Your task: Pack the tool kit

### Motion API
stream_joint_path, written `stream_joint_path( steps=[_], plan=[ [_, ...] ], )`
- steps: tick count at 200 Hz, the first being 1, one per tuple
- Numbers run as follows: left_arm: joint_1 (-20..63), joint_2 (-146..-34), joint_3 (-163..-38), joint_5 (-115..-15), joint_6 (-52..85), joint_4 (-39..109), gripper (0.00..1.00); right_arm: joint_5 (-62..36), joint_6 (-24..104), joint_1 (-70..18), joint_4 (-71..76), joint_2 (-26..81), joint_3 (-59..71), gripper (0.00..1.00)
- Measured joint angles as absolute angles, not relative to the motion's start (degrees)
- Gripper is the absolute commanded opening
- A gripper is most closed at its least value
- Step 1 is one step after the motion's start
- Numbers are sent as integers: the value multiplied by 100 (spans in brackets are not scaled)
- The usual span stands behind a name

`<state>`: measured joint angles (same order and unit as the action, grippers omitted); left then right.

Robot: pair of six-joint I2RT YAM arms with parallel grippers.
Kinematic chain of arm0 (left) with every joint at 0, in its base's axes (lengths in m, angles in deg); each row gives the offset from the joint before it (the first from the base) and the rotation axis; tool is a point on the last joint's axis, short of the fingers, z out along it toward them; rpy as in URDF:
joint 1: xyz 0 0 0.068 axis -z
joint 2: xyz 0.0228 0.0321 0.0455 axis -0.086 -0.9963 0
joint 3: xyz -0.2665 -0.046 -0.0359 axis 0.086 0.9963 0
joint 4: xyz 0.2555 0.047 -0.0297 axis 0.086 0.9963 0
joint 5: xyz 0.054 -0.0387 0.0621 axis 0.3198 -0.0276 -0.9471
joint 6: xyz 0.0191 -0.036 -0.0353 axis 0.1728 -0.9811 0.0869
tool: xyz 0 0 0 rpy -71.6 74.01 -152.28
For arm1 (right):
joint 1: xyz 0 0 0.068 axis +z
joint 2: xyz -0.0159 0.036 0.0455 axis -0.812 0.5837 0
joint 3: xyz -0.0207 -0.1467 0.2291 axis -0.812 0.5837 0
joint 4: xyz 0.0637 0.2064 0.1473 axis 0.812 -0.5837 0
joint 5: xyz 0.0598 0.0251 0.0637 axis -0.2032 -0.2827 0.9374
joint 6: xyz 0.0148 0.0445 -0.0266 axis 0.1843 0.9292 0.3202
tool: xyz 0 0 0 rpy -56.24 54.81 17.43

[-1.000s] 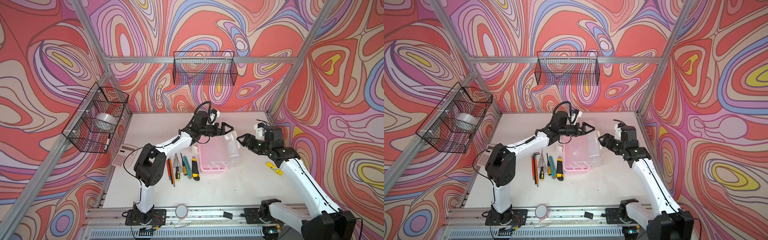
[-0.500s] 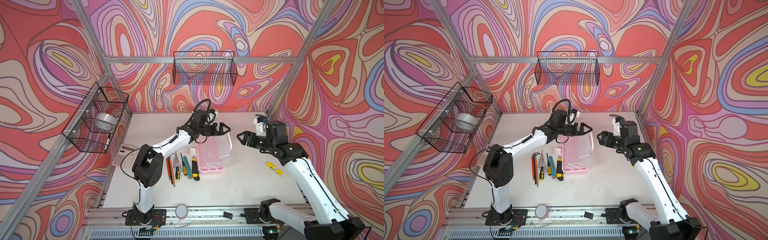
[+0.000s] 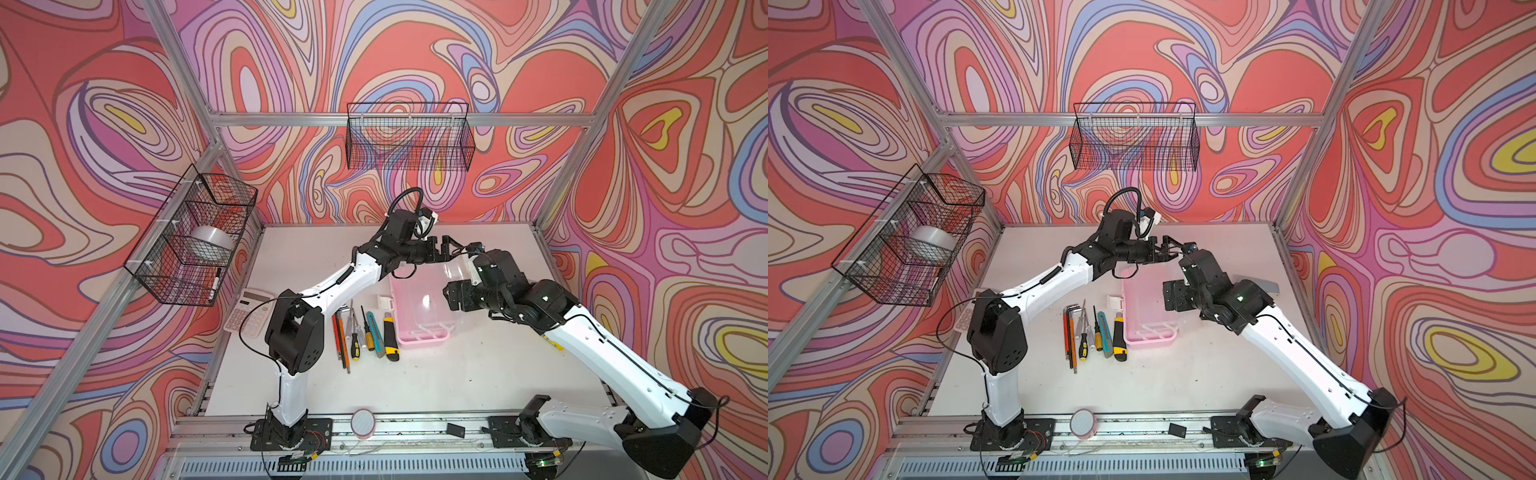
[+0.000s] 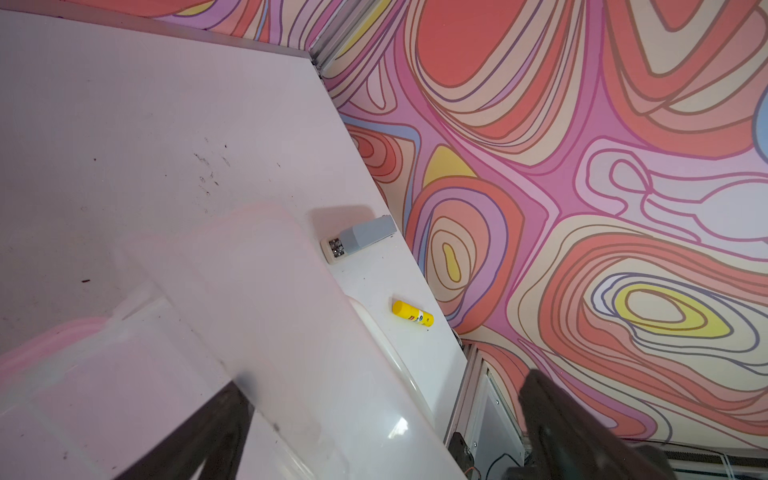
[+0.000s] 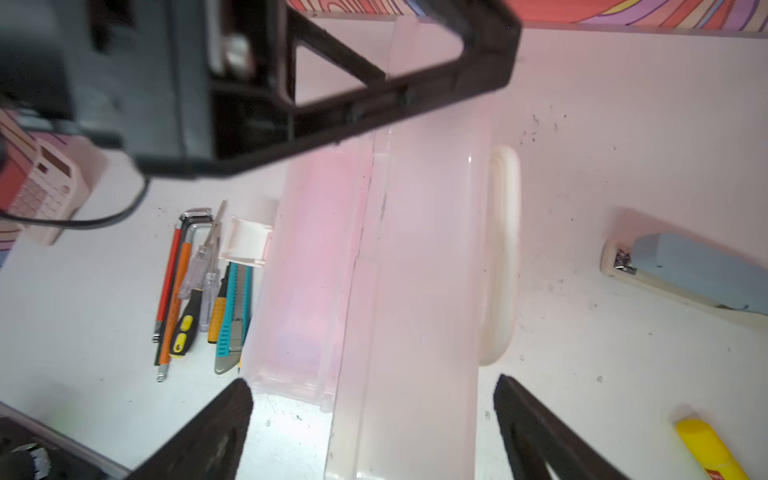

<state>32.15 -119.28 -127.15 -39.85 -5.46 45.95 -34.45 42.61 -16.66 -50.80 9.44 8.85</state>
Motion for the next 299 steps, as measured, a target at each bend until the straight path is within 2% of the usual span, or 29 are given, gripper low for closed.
stream_joint_path(
  steps=[57, 105, 187, 251, 299],
  plan=[
    [3215, -11842, -12608, -4173, -266, 4757, 100, -4927, 4427, -1638, -5591, 1167, 859, 95],
    [3193, -11088, -11559, -4617, -70, 4816, 100, -5533, 4576, -1647, -5912, 1185, 804, 95],
    [3145, -10439, -10197, -5255, 164, 4765, 99, -5439, 4593, -1651, -5735, 1161, 909, 93],
    [3129, -10520, -10085, -5668, 243, 4883, 98, -5141, 4585, -1725, -5471, 1119, 998, 92],
    [2852, -10074, -9524, -6037, 276, 4923, 100, -4173, 4556, -2648, -4898, 767, 1650, 87]
  ],
)
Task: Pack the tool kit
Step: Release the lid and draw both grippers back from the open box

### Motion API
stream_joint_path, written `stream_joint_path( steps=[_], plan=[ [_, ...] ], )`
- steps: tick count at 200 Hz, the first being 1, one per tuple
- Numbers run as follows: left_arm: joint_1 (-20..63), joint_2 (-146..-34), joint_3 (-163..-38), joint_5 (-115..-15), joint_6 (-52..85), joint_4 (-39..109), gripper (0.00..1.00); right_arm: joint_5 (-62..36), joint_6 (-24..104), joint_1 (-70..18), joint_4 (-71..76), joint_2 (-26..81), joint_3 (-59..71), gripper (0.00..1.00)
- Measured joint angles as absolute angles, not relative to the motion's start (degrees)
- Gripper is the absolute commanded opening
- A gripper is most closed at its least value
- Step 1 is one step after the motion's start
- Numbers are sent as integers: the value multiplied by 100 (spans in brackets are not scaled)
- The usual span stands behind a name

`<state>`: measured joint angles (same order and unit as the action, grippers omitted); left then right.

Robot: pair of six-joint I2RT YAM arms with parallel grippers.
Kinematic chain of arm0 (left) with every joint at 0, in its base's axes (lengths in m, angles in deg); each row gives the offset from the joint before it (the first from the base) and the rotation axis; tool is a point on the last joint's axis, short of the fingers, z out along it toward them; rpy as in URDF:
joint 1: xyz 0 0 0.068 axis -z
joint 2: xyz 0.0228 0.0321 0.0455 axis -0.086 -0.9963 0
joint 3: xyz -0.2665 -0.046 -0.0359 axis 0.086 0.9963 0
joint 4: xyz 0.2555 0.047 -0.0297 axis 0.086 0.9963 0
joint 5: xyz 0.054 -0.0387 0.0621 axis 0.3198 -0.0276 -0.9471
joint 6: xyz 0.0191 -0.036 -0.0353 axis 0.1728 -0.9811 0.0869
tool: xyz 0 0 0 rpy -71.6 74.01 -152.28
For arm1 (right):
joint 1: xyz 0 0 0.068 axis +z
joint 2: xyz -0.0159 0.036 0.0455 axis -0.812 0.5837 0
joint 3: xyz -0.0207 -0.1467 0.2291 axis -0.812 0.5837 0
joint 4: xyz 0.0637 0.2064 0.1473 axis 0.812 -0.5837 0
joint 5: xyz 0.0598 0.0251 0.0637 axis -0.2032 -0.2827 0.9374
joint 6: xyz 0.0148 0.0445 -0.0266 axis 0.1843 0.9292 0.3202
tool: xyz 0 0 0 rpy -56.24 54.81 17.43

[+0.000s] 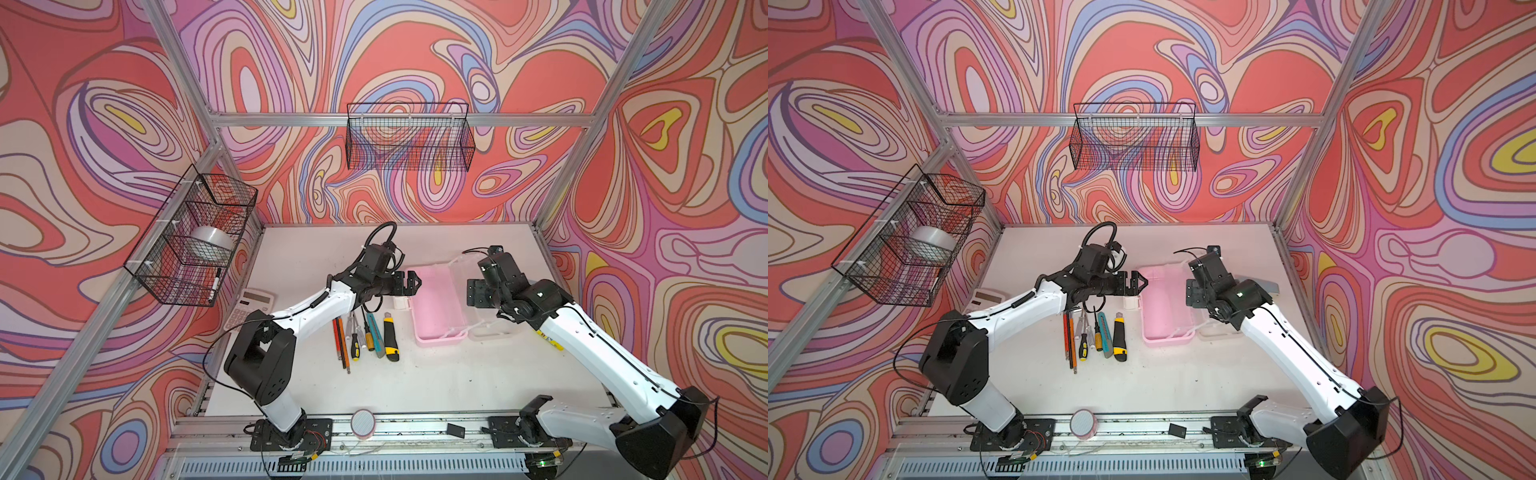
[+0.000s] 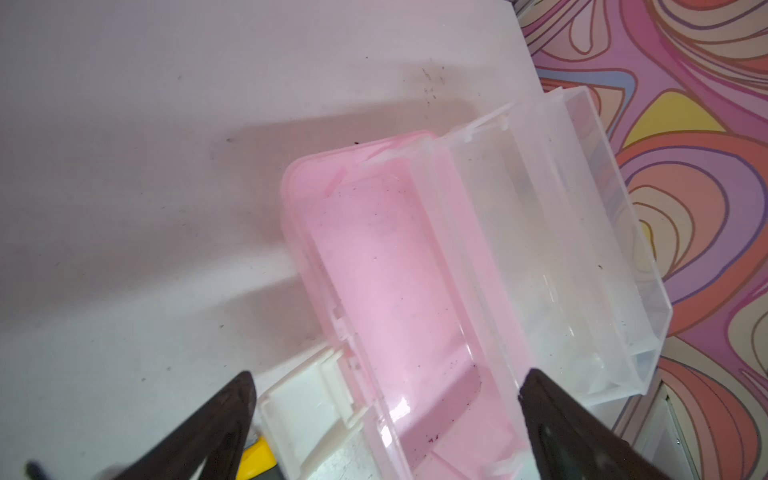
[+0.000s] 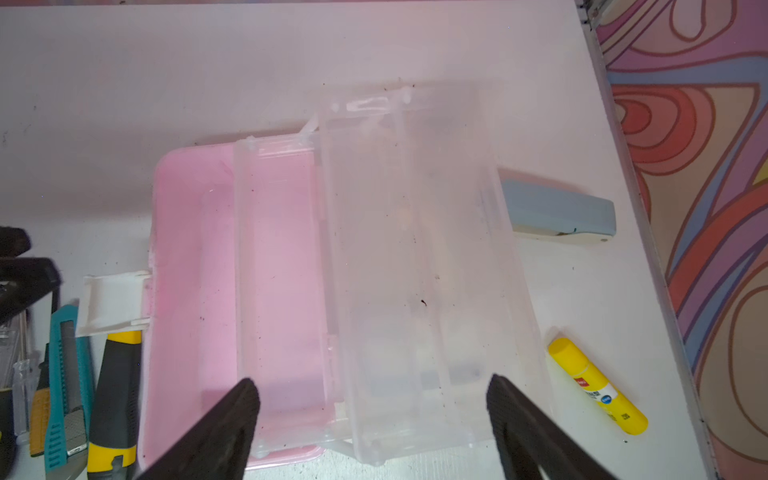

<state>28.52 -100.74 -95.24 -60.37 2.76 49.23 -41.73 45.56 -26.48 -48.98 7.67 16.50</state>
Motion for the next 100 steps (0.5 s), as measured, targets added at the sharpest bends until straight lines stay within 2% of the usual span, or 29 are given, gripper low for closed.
stream_joint_path(
  steps=[21, 49, 67, 100],
  plan=[
    [2742, -9462, -9126, -6597, 284, 5152, 100, -3631, 4593, -2709, -4647, 778, 1744, 80],
    [2686, -8507, -8706, -7624, 278, 5747, 100, -3211, 4703, -2576, -4319, 1016, 1656, 78],
    [2557, -7987, -8433, -7897, 254, 6136, 100, -3072, 4764, -2377, -4243, 1171, 1523, 77],
    [2253, -7377, -7716, -8109, 153, 6555, 87, -2923, 4882, -1964, -3963, 1532, 1335, 73]
  ],
)
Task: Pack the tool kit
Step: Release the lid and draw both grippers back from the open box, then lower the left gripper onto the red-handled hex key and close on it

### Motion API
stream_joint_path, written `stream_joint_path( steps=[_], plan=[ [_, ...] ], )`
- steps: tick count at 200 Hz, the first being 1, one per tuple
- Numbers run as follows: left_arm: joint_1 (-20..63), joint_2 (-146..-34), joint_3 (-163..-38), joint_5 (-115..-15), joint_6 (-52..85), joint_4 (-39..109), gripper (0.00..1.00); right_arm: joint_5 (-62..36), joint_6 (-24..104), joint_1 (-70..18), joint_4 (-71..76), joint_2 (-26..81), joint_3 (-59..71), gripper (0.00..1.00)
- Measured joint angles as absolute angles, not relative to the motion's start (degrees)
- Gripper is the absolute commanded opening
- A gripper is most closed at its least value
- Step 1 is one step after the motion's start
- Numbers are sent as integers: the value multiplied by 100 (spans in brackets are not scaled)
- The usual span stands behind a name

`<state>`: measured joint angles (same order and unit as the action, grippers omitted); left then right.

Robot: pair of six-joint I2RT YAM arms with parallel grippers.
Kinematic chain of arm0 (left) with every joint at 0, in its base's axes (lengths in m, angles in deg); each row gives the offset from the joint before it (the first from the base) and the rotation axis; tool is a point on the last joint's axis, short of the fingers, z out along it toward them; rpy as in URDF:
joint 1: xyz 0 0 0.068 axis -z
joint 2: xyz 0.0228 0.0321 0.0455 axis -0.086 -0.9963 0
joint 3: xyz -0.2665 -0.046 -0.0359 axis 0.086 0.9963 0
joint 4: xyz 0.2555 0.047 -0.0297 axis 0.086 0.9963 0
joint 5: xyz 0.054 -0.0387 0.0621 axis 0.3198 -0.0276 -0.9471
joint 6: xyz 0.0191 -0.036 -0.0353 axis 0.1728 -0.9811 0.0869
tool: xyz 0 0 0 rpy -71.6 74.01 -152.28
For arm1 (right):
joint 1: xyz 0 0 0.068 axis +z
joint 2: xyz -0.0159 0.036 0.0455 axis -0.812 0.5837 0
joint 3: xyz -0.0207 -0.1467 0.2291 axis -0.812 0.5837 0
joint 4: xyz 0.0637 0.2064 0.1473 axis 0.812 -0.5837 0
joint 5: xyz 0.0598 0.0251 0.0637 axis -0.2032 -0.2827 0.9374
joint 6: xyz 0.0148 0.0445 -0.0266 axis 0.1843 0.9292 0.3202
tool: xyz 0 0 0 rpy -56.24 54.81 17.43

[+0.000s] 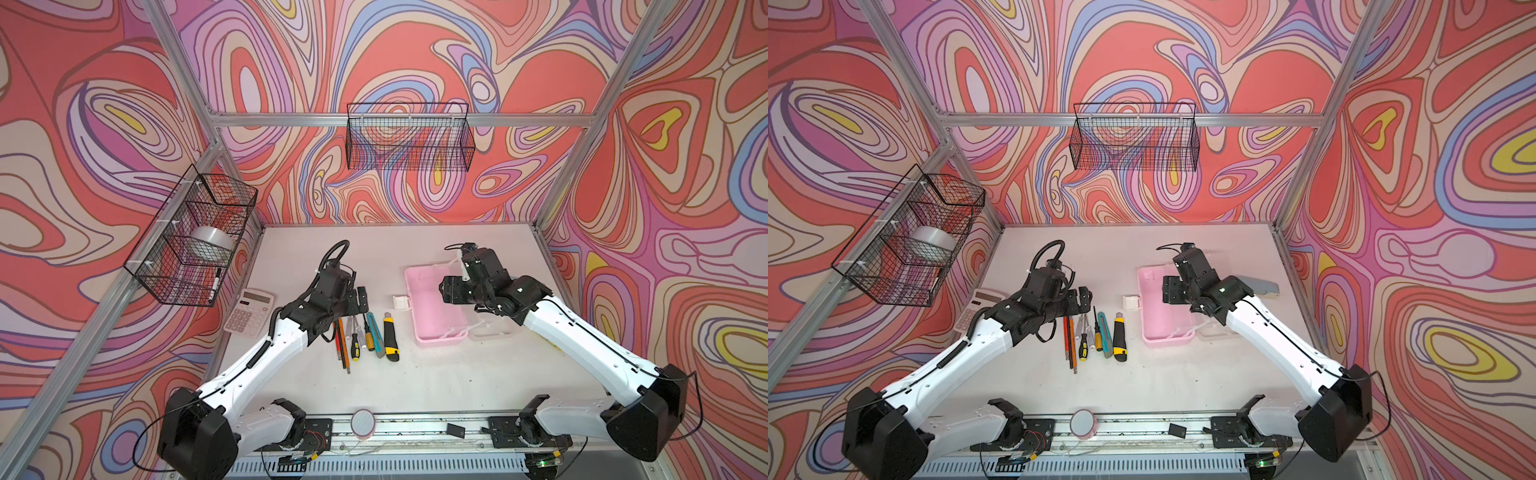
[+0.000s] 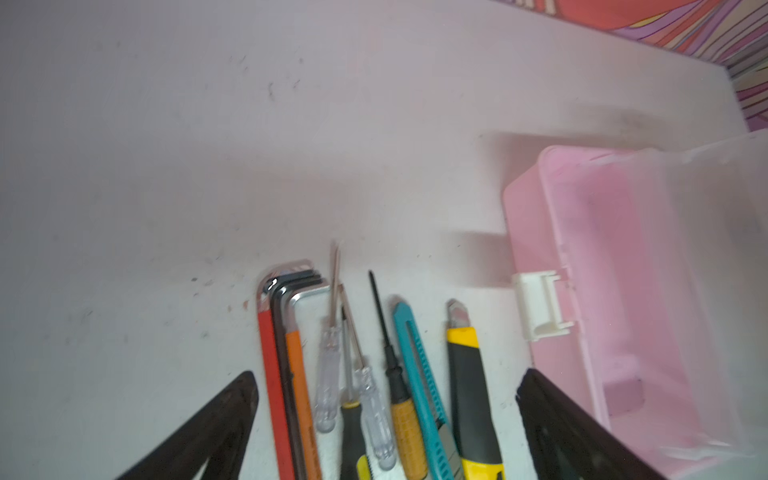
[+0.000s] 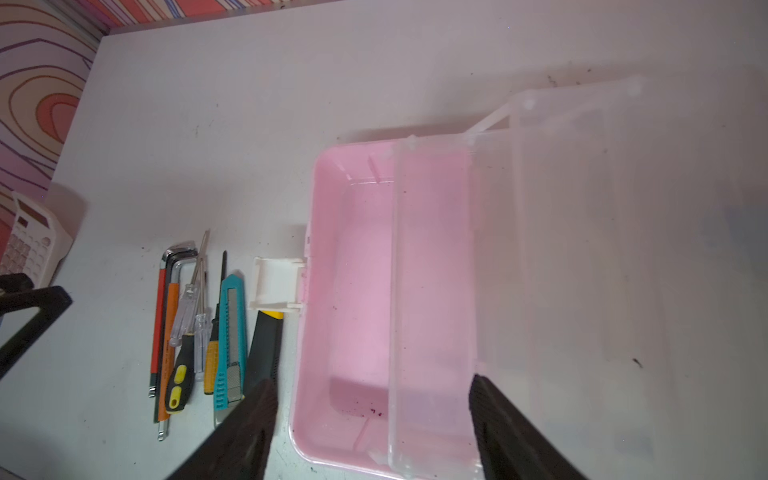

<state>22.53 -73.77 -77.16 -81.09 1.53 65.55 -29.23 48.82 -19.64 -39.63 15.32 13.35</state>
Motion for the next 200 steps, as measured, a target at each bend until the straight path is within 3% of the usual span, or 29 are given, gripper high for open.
stream_joint_path(
  steps=[6, 18, 44, 80, 157, 200],
  plan=[
    [2231, -7324, -7587, -8131, 123, 6649, 84, -2899, 4910, -1905, -3921, 1609, 1335, 73],
    [2170, -7281, -7397, -8155, 57, 6783, 64, -2844, 4967, -1841, -3862, 1751, 1335, 70],
    [1785, -7263, -7091, -8059, -28, 6820, 47, -2761, 5057, -1793, -3746, 1943, 1337, 70],
    [1348, -7425, -6901, -7864, -102, 6700, 51, -2759, 5114, -1793, -3600, 1945, 1337, 70],
    [1149, -8341, -6789, -7718, -148, 6182, 45, -2860, 5177, -1793, -3489, 2030, 1352, 70],
    [1101, -8605, -6754, -7731, -146, 5987, 33, -2936, 5201, -1793, -3473, 2103, 1359, 70]
  ],
)
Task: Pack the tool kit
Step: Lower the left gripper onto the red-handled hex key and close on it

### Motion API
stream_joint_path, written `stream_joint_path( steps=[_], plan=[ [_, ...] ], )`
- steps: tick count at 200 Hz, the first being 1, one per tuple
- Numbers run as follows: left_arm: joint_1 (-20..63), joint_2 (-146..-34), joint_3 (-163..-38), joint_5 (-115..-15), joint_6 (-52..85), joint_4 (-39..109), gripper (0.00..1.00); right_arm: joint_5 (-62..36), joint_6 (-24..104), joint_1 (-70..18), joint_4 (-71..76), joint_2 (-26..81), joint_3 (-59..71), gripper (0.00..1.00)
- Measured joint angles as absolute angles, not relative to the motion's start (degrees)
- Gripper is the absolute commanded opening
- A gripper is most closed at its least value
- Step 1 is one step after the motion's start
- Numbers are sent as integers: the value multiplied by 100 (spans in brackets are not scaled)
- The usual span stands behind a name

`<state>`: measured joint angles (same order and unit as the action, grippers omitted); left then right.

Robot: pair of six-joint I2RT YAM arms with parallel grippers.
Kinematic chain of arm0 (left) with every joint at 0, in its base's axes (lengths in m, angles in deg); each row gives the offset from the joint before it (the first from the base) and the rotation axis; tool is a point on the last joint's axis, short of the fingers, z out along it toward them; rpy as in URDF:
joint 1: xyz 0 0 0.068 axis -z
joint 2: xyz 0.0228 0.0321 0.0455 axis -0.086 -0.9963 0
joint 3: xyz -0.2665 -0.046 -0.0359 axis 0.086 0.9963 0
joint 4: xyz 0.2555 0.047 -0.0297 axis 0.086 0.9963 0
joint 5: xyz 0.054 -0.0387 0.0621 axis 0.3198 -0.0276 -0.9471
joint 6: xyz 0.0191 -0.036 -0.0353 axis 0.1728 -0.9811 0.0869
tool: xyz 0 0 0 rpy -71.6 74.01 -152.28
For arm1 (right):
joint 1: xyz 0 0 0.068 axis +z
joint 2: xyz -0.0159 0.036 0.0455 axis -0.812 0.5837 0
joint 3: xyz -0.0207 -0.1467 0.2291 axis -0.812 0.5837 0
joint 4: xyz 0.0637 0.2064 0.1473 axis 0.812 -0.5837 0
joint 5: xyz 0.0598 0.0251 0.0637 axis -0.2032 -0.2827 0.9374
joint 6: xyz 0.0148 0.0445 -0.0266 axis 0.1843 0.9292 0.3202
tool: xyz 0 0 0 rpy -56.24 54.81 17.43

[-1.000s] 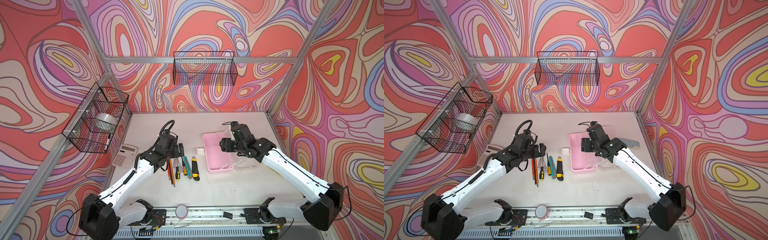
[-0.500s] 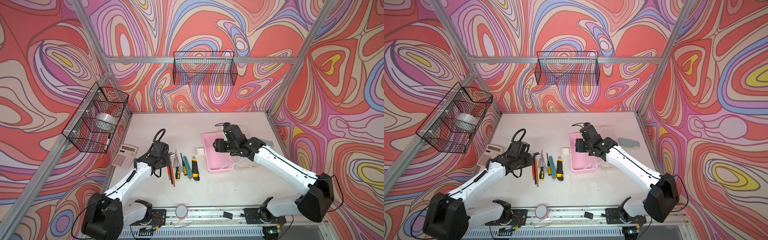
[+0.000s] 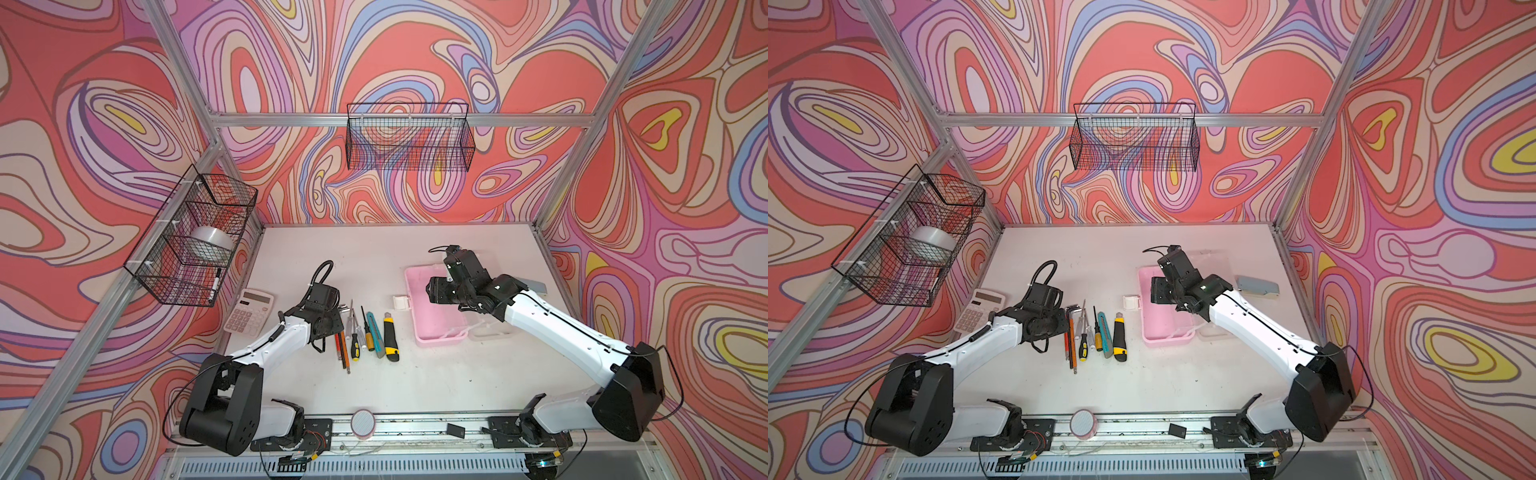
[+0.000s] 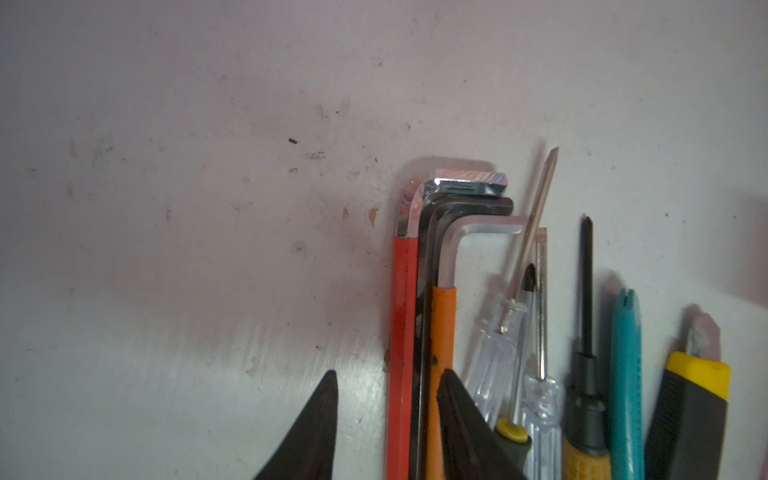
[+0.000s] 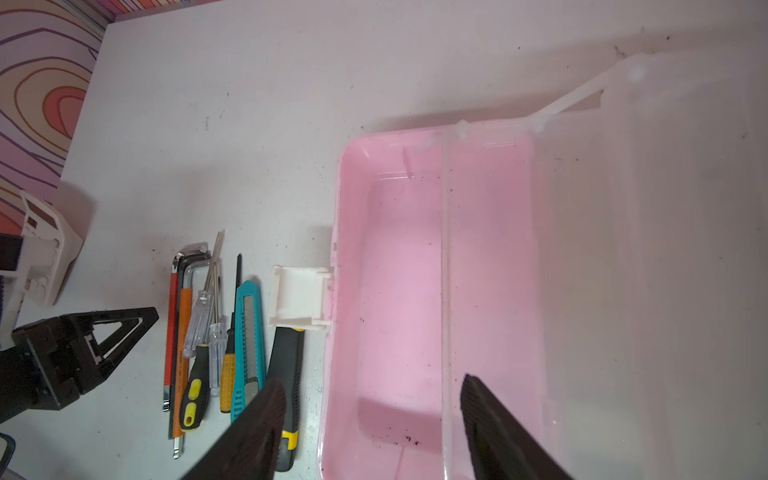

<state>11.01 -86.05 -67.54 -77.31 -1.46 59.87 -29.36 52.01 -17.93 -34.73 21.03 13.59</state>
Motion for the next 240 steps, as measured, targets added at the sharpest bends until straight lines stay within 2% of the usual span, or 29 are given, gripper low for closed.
stream_joint_path(
  steps=[126, 181, 240],
  plan=[
    [1040, -9158, -6783, -7714, -124, 5710, 32, -2989, 5262, -1793, -3390, 2380, 1392, 70],
    [1033, -9362, -6923, -7779, -122, 5699, 22, -2989, 5264, -1793, -3360, 2439, 1427, 68],
    [1031, -9580, -7126, -7843, -122, 5710, 18, -2995, 5262, -1793, -3344, 2444, 1519, 68]
  ],
)
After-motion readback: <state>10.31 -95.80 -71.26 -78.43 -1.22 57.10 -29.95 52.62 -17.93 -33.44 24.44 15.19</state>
